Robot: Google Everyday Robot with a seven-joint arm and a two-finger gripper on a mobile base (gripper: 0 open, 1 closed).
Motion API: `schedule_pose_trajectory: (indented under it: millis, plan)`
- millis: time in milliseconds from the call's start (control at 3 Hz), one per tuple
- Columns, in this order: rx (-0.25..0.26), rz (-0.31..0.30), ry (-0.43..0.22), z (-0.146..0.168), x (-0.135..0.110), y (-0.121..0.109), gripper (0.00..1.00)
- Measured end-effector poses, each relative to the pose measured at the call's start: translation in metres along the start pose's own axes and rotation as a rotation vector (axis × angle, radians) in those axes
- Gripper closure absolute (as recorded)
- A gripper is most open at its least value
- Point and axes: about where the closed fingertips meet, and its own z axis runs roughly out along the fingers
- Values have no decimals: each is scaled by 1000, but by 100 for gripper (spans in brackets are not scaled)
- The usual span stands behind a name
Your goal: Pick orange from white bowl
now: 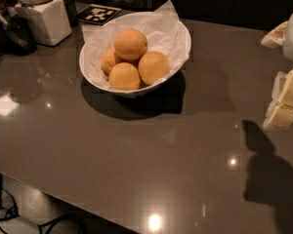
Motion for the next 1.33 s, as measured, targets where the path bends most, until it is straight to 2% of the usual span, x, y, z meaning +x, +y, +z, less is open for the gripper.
schedule_pose_trajectory:
  millis: [333,667,1000,1333]
  plan:
    - [2,0,0,-1,-1,0,0]
    - [17,-62,51,1,-26,-1,0]
    - [19,-152,116,9,-65,-11,0]
    - [20,-152,115,9,-65,-11,0]
